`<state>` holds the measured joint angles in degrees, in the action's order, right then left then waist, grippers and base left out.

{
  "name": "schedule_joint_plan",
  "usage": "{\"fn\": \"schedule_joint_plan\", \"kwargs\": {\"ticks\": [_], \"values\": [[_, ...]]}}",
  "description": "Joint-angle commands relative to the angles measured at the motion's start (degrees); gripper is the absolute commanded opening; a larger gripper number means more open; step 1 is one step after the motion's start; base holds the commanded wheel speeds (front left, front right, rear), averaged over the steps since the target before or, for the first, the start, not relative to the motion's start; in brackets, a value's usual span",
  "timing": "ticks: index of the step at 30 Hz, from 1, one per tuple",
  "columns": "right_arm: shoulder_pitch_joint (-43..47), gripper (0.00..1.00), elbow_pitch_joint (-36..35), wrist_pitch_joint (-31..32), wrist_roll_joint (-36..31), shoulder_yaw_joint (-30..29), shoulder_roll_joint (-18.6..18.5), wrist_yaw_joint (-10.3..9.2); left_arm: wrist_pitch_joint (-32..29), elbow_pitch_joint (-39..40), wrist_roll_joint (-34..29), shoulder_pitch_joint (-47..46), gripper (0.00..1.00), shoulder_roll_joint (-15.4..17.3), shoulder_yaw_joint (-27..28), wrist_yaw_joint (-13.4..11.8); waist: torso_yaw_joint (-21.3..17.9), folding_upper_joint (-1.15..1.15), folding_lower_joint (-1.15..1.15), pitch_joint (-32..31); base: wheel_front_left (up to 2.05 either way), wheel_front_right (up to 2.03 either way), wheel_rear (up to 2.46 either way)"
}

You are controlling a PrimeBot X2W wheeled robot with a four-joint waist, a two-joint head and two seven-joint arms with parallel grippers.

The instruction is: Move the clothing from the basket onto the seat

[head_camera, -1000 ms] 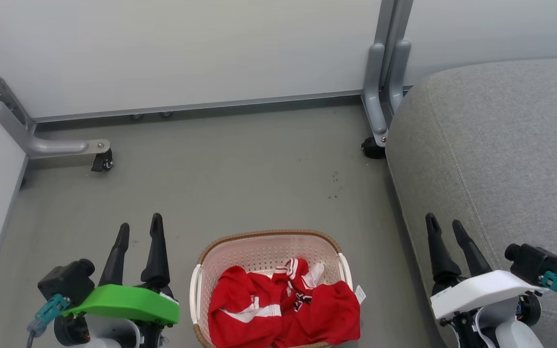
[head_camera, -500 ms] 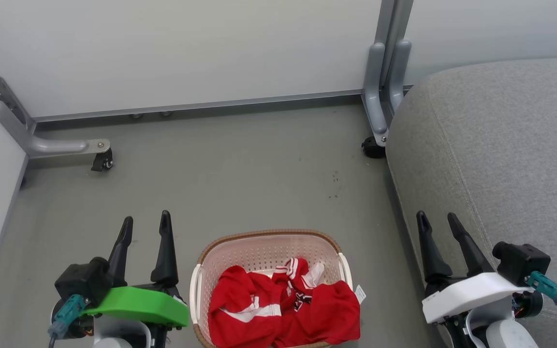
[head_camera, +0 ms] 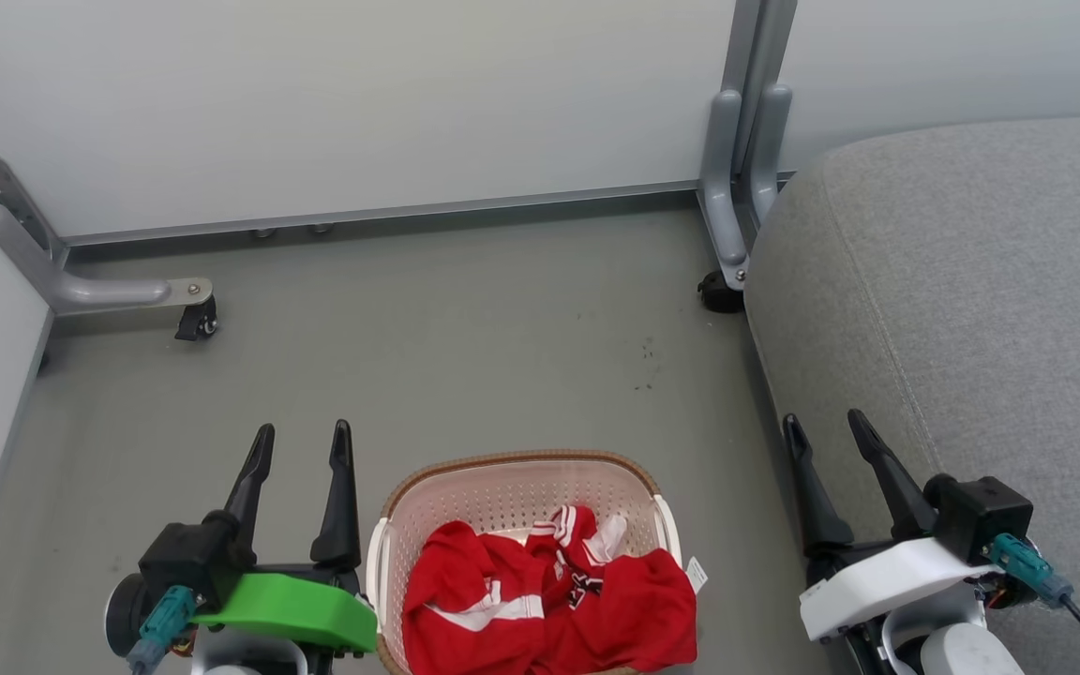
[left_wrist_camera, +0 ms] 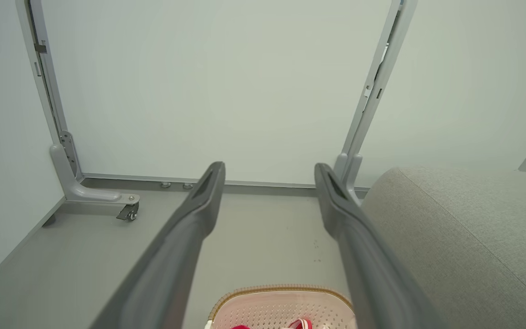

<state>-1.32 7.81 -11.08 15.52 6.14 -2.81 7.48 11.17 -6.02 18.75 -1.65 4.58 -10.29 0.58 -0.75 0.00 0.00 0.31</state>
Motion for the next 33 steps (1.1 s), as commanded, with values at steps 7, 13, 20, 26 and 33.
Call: {"fn": "schedule_joint_plan", "kwargs": {"ticks": [7, 13, 20, 26, 33], "values": [[0.8, 1.0, -1.1, -1.3, -4.3, 0.7, -0.4, 0.01, 1.1, 1.3, -4.4, 1.7, 1.0, -0.3, 0.9, 1.2, -0.2, 0.0, 0.0, -0.1, 0.0, 0.0, 0.0], [1.0, 1.0, -1.5, -2.0, -7.0, 0.8, -0.3, 0.01, 1.9, 1.4, -7.6, 2.2, 1.0, -0.6, 1.5, 1.6, -0.2, 0.0, 0.0, -0.1, 0.0, 0.0, 0.0], [1.2, 1.0, -1.8, -2.7, -9.8, 0.3, -0.3, 0.02, 2.7, 1.1, -9.4, 2.5, 1.0, -1.0, 2.7, 2.0, -0.3, 0.0, 0.0, -0.2, 0.0, 0.0, 0.0], [1.5, 1.0, -2.2, -3.3, -12.1, 0.0, -0.2, 0.02, 3.2, 1.2, -11.9, 2.4, 1.0, -1.3, 3.5, 2.8, -0.3, 0.0, 0.0, -0.2, 0.0, 0.0, 0.0], [1.9, 1.0, -2.1, -4.0, -14.5, 0.2, -0.2, 0.02, 3.9, 1.4, -15.3, 2.6, 1.0, -1.5, 3.4, 3.1, -0.2, 0.0, 0.0, -0.3, 0.0, 0.0, 0.0]]}}
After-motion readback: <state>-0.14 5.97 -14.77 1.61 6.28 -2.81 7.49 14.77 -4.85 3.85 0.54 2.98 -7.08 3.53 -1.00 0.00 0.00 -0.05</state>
